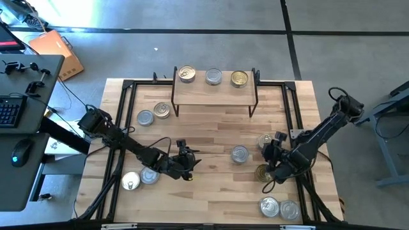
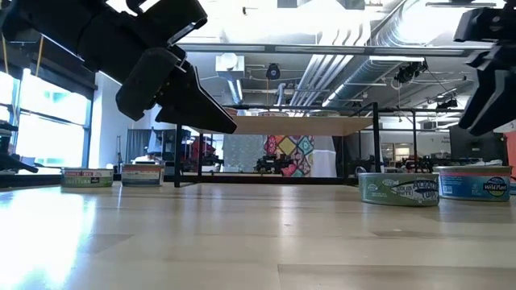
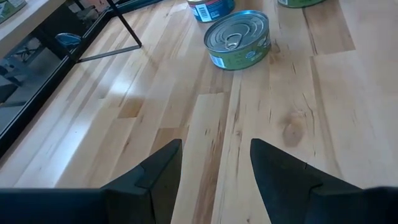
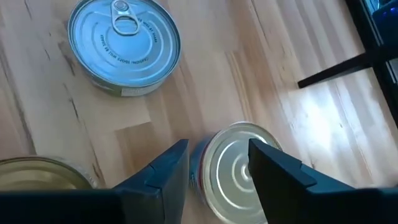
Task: Stack canned seafood by type on shelf
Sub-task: Put the blue tuna can on the shelf
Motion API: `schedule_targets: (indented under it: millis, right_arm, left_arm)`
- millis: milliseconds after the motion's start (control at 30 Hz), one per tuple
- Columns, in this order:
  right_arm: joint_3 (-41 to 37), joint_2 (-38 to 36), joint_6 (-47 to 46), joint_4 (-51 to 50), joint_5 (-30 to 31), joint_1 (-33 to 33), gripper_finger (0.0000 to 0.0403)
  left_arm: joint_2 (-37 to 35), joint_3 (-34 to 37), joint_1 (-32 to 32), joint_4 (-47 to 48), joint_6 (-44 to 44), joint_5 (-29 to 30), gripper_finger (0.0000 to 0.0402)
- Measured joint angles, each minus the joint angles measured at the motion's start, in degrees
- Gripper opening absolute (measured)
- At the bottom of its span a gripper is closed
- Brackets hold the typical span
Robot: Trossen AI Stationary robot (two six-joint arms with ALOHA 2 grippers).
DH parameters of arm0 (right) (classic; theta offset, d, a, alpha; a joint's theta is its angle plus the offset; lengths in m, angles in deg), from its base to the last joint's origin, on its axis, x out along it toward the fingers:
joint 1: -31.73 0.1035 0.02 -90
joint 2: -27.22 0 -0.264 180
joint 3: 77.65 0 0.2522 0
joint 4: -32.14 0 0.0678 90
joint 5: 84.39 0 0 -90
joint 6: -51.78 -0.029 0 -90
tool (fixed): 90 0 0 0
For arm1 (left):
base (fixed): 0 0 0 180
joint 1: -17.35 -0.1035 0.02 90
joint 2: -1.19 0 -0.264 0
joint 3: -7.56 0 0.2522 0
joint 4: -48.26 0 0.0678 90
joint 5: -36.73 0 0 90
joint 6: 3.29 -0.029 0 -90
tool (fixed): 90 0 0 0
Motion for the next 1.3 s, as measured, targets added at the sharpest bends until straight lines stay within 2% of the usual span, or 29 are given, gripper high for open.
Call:
schedule_targets:
  millis: [133, 233, 467, 600, 733, 933, 1200, 1300]
  right_arm:
    - [-0.07, 0.00, 4.86, 1.61, -1.19, -2.27, 0.0156]
    - [-2.97, -0.90, 10.18, 5.72, -1.63, -2.95, 0.0156]
    - [-13.39, -6.47, 10.96, 15.55, -3.25, -5.29, 0.0156]
    - [-17.29, -6.73, 12.93, 20.50, -3.26, -7.14, 0.0151]
    - [-18.85, -6.75, 12.14, 22.44, -2.02, -8.14, 0.0115]
    - [-18.91, -6.73, 12.12, 23.80, -2.08, -8.14, 0.0015]
    - [-17.37, -6.56, 17.95, 32.08, -2.77, -8.17, 0.0002]
    - [-16.59, -6.56, 21.14, 35.46, -1.22, -8.70, 0.0001]
  left_arm:
    - [0.00, 0.00, 0.00, 0.02, -0.02, 0.00, 0.0184]
    - [-0.01, 0.00, 0.00, 0.05, -0.02, -0.01, 0.0184]
    - [0.00, 0.00, 0.00, 0.15, -0.46, -0.02, 0.0184]
    - [0.00, 0.00, -0.04, 0.14, -0.46, -0.02, 0.0184]
    - [0.00, 0.00, -0.04, 0.07, -0.46, -0.02, 0.0184]
    - [0.00, 0.00, -0.04, 0.04, -0.46, -0.02, 0.0184]
    - [0.00, 0.00, -0.04, 0.11, -1.10, -1.09, 0.0184]
    - [0.00, 0.00, -0.04, 0.10, -1.48, -1.10, 0.0184]
